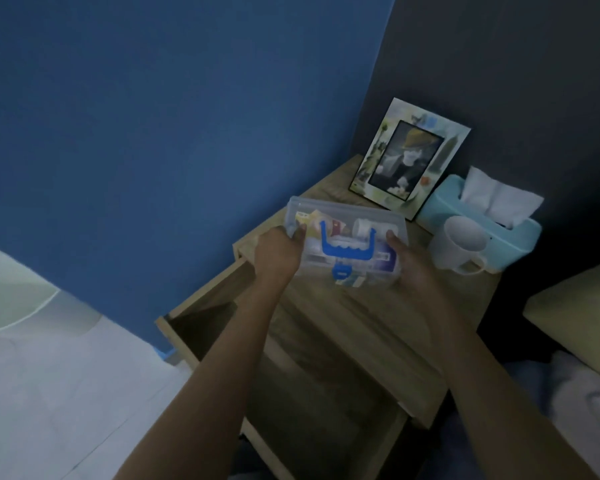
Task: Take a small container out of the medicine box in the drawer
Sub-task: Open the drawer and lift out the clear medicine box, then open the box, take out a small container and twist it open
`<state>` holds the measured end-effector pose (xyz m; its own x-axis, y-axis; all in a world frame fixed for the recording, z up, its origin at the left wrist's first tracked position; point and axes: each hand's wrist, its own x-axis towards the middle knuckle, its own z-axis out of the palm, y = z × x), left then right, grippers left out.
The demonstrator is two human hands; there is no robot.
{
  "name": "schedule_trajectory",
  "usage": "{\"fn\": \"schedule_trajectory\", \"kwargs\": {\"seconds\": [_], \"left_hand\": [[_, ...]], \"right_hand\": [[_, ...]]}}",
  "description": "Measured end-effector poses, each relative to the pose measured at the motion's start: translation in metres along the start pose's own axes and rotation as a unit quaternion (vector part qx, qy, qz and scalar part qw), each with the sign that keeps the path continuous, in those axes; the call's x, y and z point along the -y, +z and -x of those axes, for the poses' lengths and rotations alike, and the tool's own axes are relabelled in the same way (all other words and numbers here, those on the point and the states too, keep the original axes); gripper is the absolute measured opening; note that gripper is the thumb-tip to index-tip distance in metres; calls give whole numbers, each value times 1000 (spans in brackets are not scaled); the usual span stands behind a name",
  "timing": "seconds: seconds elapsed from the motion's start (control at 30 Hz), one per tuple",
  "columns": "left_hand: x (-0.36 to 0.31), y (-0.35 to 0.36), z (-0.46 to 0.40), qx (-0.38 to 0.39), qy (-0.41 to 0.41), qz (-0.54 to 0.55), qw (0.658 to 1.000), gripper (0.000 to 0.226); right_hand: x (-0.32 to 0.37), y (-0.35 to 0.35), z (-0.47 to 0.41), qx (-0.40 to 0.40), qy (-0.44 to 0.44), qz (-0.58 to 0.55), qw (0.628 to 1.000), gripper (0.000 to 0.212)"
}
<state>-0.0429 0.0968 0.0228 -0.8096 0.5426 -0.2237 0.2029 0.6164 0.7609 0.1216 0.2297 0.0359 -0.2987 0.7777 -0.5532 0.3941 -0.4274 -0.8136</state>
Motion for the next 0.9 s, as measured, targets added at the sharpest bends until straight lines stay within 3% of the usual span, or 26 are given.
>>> {"fn": "schedule_trajectory", "kwargs": {"seconds": [0.1, 0.23, 0.27, 0.37, 0.4, 0.43, 0.5, 0.57, 0.6, 0.9], "left_hand": [[-2, 7, 2, -10, 9, 9, 1000, 57], [0, 6, 9, -2, 1, 103, 995, 44], [1, 6, 17, -27, 5, 132, 991, 36], [11, 22, 56, -241, 63, 135, 959, 38], [13, 31, 70, -274, 74, 152, 947, 30], [12, 40, 81, -246, 62, 178, 951, 27], [8, 58, 88, -75, -5, 244, 967, 37], [0, 67, 84, 79, -60, 286, 953, 45], [-3, 71, 80, 107, -69, 298, 946, 44], [-3, 83, 69, 36, -82, 268, 959, 55]], "right_hand": [[-3, -6, -5, -11, -37, 13, 999, 42], [-10, -7, -10, -14, -73, 18, 997, 38], [-12, -7, -10, -17, -78, 20, 997, 33], [-15, -8, -10, -21, -86, 11, 996, 27], [-15, -9, -9, -17, -87, 3, 996, 28], [-15, -9, -9, -11, -84, -4, 996, 29], [-14, -9, -8, 0, -78, -6, 997, 30], [-14, -9, -10, 5, -82, -11, 997, 31], [-15, -8, -12, 6, -85, -16, 996, 32], [-23, -6, -22, -12, -114, -14, 993, 43]]}}
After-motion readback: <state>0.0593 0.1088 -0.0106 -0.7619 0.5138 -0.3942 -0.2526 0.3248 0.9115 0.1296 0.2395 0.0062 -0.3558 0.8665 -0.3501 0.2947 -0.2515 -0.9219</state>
